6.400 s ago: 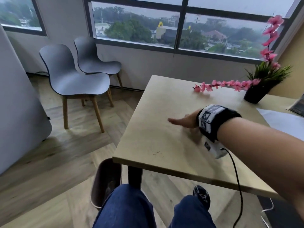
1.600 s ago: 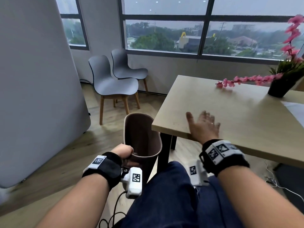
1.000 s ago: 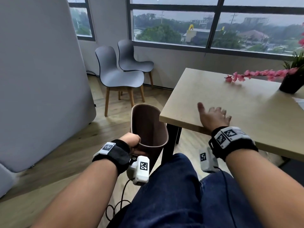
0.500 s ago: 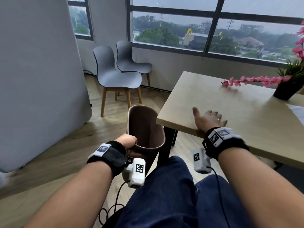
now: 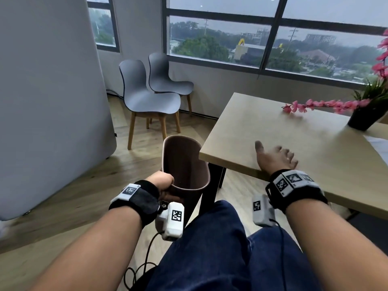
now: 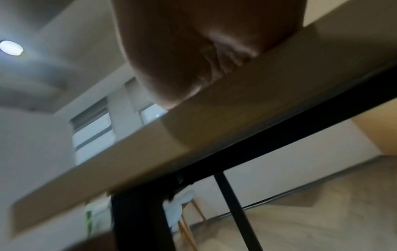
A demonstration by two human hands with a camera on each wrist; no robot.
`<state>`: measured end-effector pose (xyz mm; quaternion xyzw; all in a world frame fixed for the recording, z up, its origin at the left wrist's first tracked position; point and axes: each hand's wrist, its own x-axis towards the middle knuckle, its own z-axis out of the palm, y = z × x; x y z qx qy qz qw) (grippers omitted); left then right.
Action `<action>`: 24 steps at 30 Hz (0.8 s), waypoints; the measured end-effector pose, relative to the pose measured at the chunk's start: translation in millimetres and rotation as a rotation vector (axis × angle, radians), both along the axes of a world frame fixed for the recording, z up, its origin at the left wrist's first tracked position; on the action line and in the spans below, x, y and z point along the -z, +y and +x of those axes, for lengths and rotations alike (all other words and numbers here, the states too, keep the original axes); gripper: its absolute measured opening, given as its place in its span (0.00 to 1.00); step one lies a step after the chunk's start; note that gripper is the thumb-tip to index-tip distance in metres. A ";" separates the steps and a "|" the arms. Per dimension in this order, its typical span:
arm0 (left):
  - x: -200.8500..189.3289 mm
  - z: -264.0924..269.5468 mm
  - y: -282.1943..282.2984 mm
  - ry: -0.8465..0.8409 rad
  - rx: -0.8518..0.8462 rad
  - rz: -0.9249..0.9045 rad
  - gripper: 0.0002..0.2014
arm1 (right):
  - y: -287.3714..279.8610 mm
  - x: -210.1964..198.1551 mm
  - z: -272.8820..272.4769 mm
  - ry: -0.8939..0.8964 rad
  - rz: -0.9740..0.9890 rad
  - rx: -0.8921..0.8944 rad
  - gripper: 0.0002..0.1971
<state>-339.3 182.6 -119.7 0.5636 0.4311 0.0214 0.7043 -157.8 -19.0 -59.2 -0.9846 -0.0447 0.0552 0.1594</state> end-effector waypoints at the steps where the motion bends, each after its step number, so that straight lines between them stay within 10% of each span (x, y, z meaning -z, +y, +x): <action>1: -0.7 0.3 0.2 0.004 0.005 0.009 0.11 | 0.5 2.6 0.0 0.029 -0.061 -0.039 0.46; 7: -0.1 1.5 -1.6 0.035 -0.012 0.084 0.12 | 51.5 5.9 -75.6 0.155 0.225 -1.038 0.28; 11: 2.0 1.7 0.8 0.028 -0.017 0.054 0.10 | 52.0 3.9 -40.1 -0.261 0.344 -0.583 0.31; 15: 3.4 4.1 3.3 0.011 0.001 -0.015 0.10 | 33.9 0.6 15.4 0.048 -0.011 -0.079 0.47; 21: 6.7 6.8 10.5 0.028 -0.008 -0.070 0.08 | 91.5 -4.4 -29.8 0.124 -0.078 -0.816 0.39; 24: 6.2 6.6 11.4 0.011 -0.012 -0.086 0.08 | 103.7 -17.1 -22.1 0.129 0.057 -0.698 0.40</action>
